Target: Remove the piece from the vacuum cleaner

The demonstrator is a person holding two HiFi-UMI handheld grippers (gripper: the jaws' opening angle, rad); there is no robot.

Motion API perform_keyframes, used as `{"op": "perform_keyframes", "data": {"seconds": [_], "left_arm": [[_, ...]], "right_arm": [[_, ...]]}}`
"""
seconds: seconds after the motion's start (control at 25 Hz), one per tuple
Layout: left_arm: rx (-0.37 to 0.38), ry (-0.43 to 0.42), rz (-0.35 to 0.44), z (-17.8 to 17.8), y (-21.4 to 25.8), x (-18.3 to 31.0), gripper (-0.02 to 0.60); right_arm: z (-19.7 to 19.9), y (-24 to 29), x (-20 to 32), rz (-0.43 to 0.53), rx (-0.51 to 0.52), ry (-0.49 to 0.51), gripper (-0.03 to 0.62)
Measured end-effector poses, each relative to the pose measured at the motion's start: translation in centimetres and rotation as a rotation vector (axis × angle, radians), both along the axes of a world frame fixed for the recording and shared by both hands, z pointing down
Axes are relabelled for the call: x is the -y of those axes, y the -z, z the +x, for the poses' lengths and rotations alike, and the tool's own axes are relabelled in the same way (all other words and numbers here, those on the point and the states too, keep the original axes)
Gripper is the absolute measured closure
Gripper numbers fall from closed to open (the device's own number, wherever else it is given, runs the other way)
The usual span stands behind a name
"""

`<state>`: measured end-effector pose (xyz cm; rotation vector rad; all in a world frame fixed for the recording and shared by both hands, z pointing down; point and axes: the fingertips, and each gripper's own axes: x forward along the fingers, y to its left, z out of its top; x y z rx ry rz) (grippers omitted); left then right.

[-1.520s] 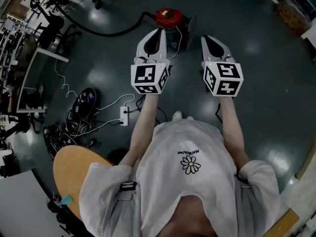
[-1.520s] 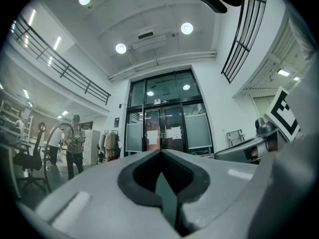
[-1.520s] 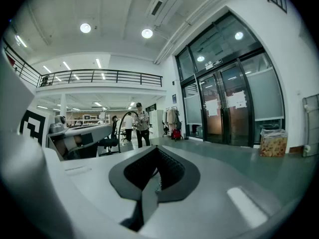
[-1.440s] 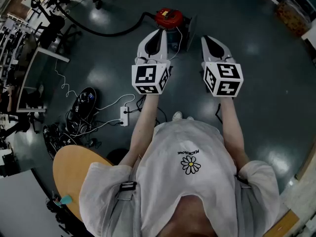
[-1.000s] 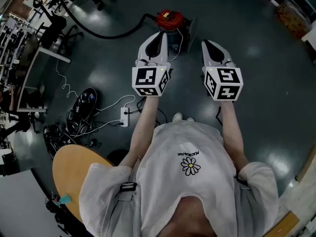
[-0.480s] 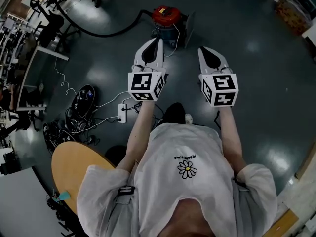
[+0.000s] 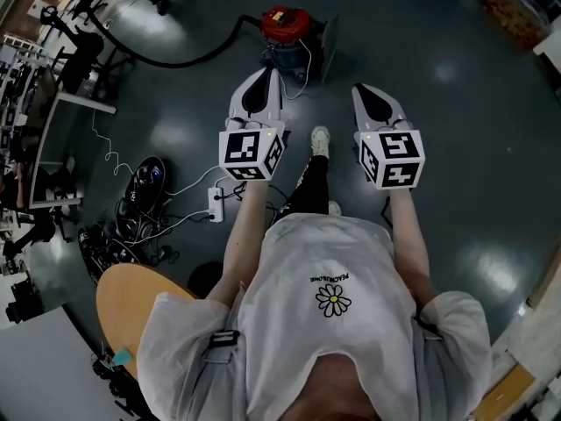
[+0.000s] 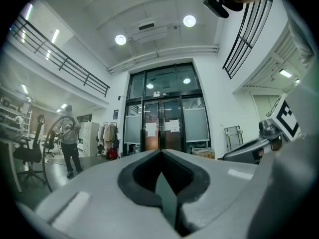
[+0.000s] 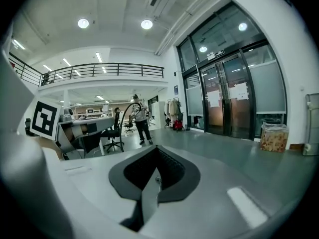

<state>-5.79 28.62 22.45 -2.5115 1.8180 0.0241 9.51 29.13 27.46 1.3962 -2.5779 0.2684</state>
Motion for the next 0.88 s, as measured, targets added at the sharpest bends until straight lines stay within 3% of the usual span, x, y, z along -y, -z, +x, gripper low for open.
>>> {"op": "perform_keyframes", "data": {"seconds": [0.32, 0.64, 0.88], "left_arm": [[-0.053, 0.014, 0.026, -1.9, -0.6, 9.2, 0.581], [-0.087, 0.016, 0.005, -5.5, -1.5, 18.6, 0.581], [-0.120, 0.041, -0.024, -8.9, -2.9, 24.8, 0.581]], "right_arm": [[-2.2, -0.1, 8.4, 0.061, -0.146, 0.019, 0.571], [-4.2, 0.1, 19.4, -0.014, -0.068, -0.013, 0.571], [-6.8, -1.0, 25.8, -0.032, -0.116, -0.008, 0.571]]}}
